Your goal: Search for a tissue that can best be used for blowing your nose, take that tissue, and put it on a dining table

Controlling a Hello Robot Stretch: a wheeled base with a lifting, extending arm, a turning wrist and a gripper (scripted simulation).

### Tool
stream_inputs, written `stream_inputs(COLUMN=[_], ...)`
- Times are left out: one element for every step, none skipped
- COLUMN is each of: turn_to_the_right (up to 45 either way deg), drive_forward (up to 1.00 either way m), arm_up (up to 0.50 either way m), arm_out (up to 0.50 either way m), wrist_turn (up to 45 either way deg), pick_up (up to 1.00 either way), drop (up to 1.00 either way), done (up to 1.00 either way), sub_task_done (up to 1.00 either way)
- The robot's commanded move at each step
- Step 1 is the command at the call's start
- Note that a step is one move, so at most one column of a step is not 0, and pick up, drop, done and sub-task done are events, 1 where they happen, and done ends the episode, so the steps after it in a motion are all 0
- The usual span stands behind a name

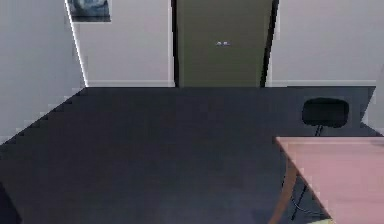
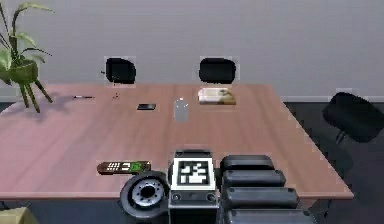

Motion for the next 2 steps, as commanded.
stream_inputs(turn_to_the_right=[0.0,45.0], drive_forward=[0.2,0.0], arm_up=[0.0,0.0], arm_out=[0.0,0.0], wrist_turn=[0.0,0.0], pick_up=[0.0,0.0], drop=[0.0,0.0], done=[0.0,0.0], sub_task_done=[0.0,0.0])
